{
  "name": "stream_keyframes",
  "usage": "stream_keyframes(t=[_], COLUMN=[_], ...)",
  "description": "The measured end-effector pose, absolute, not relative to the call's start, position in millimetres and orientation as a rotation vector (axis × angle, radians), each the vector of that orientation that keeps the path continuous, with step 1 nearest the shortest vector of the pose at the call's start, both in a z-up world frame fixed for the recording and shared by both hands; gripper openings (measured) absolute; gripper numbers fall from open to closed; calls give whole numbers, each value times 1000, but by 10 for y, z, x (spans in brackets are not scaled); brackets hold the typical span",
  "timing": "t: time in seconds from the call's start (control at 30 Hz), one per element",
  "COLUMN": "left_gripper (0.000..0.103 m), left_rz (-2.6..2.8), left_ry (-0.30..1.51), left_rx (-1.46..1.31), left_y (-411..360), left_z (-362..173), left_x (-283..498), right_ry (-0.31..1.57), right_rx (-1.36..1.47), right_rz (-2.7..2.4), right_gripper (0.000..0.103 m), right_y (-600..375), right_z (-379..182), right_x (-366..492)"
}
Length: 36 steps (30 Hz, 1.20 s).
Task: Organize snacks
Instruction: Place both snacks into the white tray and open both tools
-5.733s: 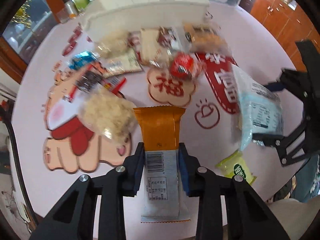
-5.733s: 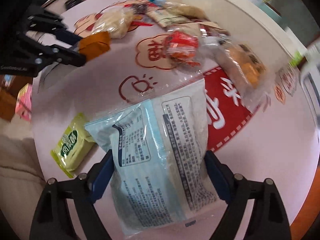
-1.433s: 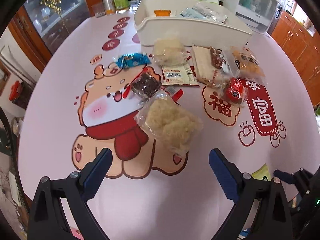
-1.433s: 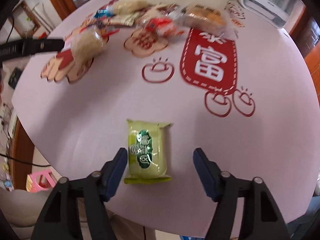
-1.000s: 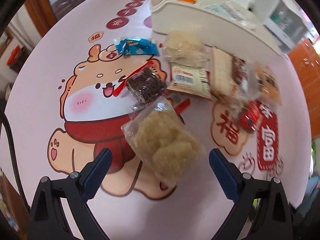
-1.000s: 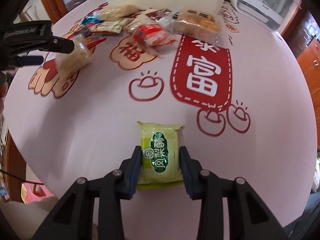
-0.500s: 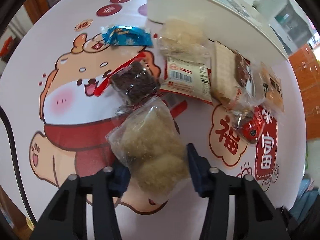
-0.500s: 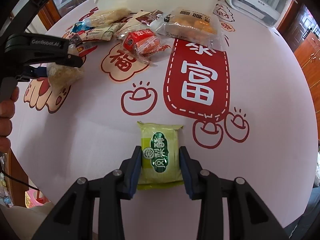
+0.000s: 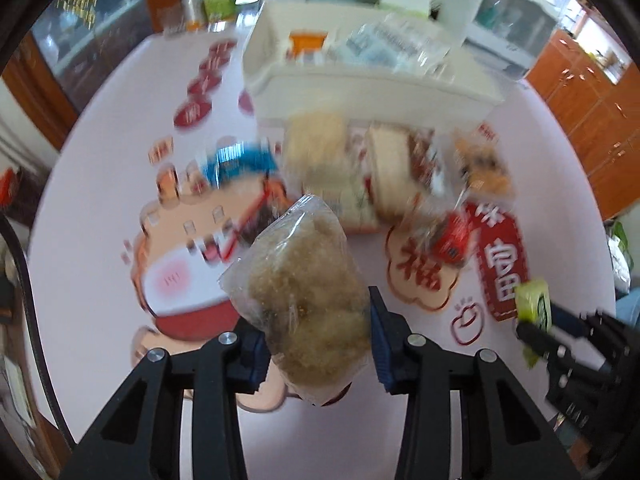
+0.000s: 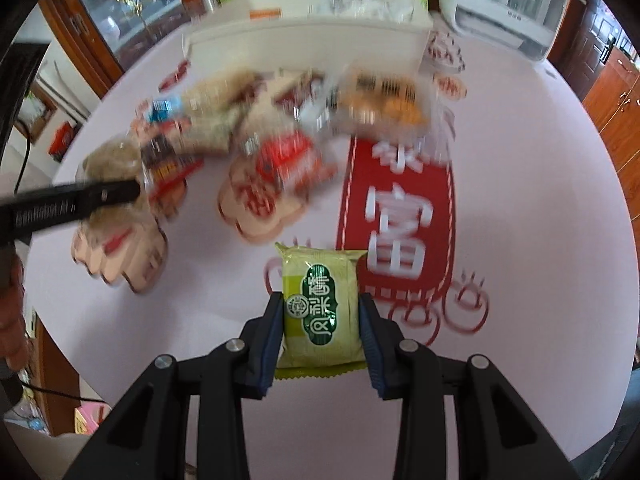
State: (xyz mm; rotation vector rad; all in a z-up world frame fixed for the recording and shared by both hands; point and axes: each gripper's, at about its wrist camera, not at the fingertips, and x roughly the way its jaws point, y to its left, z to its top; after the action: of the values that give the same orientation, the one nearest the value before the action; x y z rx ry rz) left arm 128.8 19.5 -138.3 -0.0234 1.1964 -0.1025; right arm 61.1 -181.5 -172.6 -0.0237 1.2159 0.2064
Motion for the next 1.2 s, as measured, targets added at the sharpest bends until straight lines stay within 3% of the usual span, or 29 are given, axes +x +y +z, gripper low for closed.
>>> stream_keyframes(t=[0.53, 0.7, 0.97, 1.03, 1.1, 1.13, 1.2], left_gripper=[40, 40, 41, 51, 94, 97, 98], left_rz=[-138, -131, -134, -134, -143, -142, -142], left_ry=[864, 852, 909, 921, 935, 929, 914], left_rx=[200, 170, 161, 165, 167, 169, 174], left_y=[176, 201, 141, 111, 68, 63, 45], left_z=[339, 387, 15, -63, -148, -160, -171], left_x=[2459, 2933, 3412, 3462, 3516, 3514, 3501], right_ry=[861, 843, 913, 930, 947, 953, 957], right_rx=[-42, -44, -16, 22, 58, 66, 83], right_rz=[151, 102, 42, 53, 68, 55, 46], right_gripper=[37, 37, 37, 39, 45, 52, 57], right_y=[-1695, -1638, -1593, -1610, -1623, -1624, -1638], right_z=[213, 398, 169, 96, 24, 8, -23], right_x=[2056, 2509, 3101, 3176, 3269, 3295, 3305])
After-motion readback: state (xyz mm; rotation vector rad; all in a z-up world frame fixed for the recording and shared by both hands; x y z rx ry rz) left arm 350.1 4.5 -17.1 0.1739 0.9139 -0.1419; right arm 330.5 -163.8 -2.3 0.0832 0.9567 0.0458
